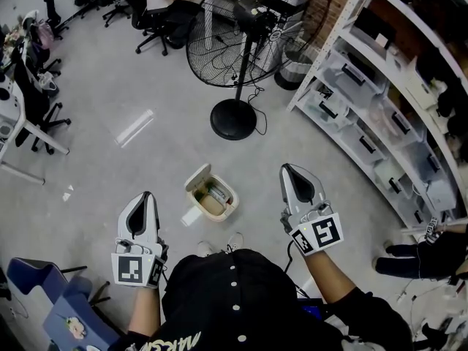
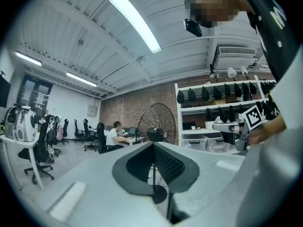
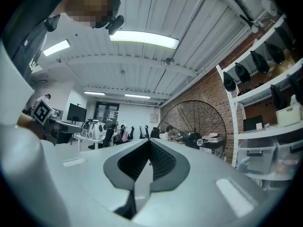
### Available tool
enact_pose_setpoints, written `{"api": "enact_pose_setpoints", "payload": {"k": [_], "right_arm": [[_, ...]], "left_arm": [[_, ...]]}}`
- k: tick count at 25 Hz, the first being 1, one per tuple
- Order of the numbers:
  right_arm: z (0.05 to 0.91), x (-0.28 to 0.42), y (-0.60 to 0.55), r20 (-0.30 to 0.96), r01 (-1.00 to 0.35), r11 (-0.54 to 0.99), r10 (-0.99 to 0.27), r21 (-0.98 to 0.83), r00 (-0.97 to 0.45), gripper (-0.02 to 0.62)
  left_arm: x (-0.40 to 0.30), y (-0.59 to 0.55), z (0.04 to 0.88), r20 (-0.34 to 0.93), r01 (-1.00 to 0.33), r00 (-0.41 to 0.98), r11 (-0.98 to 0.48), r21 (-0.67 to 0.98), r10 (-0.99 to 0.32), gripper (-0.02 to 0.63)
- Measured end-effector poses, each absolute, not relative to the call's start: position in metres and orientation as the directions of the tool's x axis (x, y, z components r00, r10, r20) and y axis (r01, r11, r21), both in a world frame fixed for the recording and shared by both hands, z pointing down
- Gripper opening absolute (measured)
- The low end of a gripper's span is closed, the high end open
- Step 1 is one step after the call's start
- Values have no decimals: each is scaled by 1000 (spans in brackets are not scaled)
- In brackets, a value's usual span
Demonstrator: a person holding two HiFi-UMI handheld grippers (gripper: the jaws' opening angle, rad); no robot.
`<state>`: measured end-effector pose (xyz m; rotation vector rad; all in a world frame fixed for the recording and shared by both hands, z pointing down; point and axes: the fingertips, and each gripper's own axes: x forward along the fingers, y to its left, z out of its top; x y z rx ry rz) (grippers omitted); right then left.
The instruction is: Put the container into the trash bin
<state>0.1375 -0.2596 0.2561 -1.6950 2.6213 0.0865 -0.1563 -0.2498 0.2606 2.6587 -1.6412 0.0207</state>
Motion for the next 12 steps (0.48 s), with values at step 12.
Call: {"api": "enact_pose_setpoints", "payload": {"k": [12], "right_arm": [[251,129,-261,-46,-904,425,-903,54,-427,23]], "left_arm": [[-158,-250,255,18,-895,446,-446,8,-895,0]]}}
